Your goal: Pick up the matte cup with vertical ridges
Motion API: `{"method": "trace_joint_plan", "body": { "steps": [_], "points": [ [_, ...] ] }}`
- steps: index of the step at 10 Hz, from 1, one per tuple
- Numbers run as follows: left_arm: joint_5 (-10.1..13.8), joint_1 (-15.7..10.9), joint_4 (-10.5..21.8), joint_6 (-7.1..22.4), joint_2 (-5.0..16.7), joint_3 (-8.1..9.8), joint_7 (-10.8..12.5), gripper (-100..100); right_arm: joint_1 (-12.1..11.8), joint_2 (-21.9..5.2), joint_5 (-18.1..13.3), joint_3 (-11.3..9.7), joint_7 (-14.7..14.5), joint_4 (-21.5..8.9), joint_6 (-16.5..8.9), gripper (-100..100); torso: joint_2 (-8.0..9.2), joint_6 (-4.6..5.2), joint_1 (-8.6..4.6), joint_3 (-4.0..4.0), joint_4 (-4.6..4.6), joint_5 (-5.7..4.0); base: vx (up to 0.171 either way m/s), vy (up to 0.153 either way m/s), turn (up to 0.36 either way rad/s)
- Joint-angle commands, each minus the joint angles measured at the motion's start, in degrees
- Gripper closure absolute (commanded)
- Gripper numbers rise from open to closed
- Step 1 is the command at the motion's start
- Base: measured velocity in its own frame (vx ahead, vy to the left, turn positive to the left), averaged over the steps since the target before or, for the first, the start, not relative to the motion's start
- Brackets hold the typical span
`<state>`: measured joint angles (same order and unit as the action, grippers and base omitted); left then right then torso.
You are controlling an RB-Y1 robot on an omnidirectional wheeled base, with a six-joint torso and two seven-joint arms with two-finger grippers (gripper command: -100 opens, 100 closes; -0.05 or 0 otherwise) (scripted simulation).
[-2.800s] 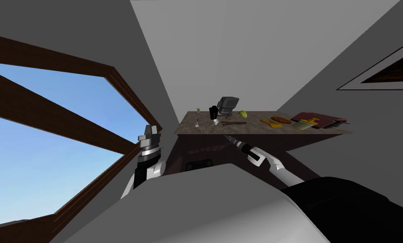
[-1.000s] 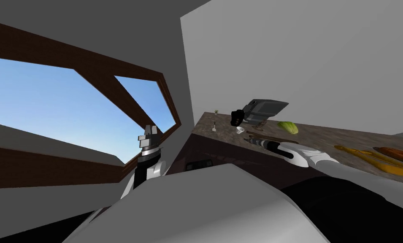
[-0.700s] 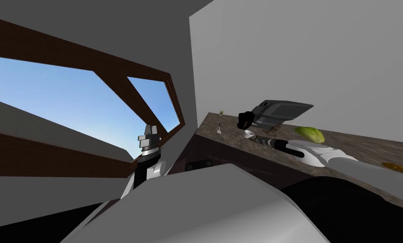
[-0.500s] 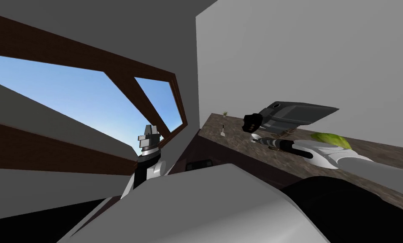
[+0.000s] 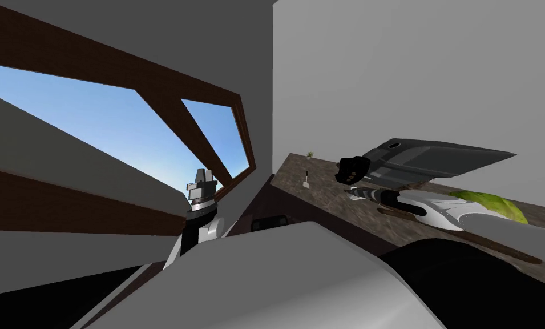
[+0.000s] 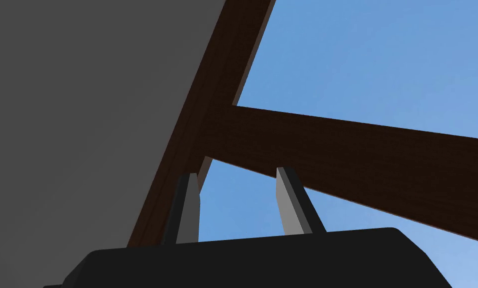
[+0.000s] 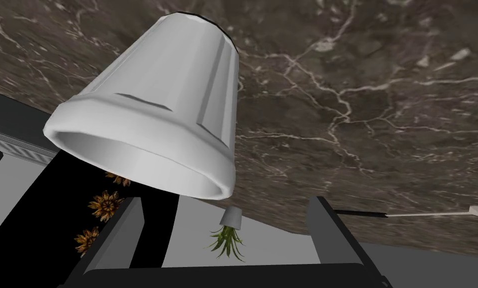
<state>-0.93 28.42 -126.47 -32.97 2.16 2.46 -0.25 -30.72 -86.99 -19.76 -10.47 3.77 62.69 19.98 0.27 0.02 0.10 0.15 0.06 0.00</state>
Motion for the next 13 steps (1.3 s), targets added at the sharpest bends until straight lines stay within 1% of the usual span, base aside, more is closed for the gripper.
{"method": "trace_joint_plan", "body": {
  "steps": [1,3,4,5,6,7,9,11,12,13],
  "points": [
    [0.0,0.0,0.0,0.0,0.0,0.0,0.0,0,-0.41,0.29,0.48,-0.33,1.04,-0.48,-1.2,-100,0.0,0.0,0.0,0.0,0.0,0.0,-0.115,-0.028,0.298],
    [0.0,-0.01,0.0,0.0,0.0,0.0,0.0,0,-0.42,0.88,1.21,-1.86,3.3,-1.41,-3.77,-100,0.31,0.02,-0.13,0.19,0.08,-0.02,-0.162,-0.059,0.379],
    [0.0,-0.01,0.0,0.0,0.01,0.01,0.0,0,-0.42,1.03,1.4,-2.25,3.87,-1.64,-4.41,-100,0.47,0.07,-0.25,0.28,0.12,-0.06,-0.17,-0.058,0.294],
    [0.0,0.0,0.01,0.0,0.01,0.01,0.0,0,-0.42,1.32,1.76,-3.01,5.01,-2.11,-5.7,-100,0.48,0.09,-0.24,0.3,0.13,-0.05,-0.162,-0.055,0.344],
    [0.0,-0.01,0.0,0.0,0.01,0.01,0.0,0,-1.41,0.77,1.87,-1.94,4.26,-1.01,-5.17,-100,0.46,0.07,-0.25,0.28,0.12,-0.05,-0.073,-0.03,0.076],
    [0.0,0.02,0.01,0.0,0.01,0.02,0.0,0,-1.41,0.74,1.92,-2.01,4.55,-1.0,-5.48,100,0.22,0.17,-0.2,0.17,0.09,-0.05,-0.012,-0.005,-0.016],
    [0.0,0.02,0.0,0.0,0.0,0.01,0.0,0,-1.4,0.65,1.94,-1.92,4.55,-1.15,-5.6,100,-0.13,0.04,-0.12,-0.07,-0.04,-0.18,-0.003,-0.005,-0.009],
    [0.0,0.03,0.0,0.0,0.0,0.01,0.0,0,-1.39,0.66,1.96,-1.91,4.58,-1.15,-5.62,100,-0.22,0.05,-0.18,-0.13,-0.07,-0.2,0.0,0.0,0.0],
    [0.0,0.03,0.0,0.0,0.0,0.01,0.0,0,-1.4,0.66,1.96,-1.91,4.58,-1.16,-5.64,0,-0.24,0.04,-0.18,-0.14,-0.08,-0.2,0.0,0.0,0.0],
    [0.0,0.03,0.0,0.0,0.0,0.01,0.0,0,-0.42,1.03,1.4,-2.25,3.87,-1.64,-4.41,100,-0.24,0.03,-0.18,-0.15,-0.08,-0.2,0.065,0.024,-0.272]
  ]
}}
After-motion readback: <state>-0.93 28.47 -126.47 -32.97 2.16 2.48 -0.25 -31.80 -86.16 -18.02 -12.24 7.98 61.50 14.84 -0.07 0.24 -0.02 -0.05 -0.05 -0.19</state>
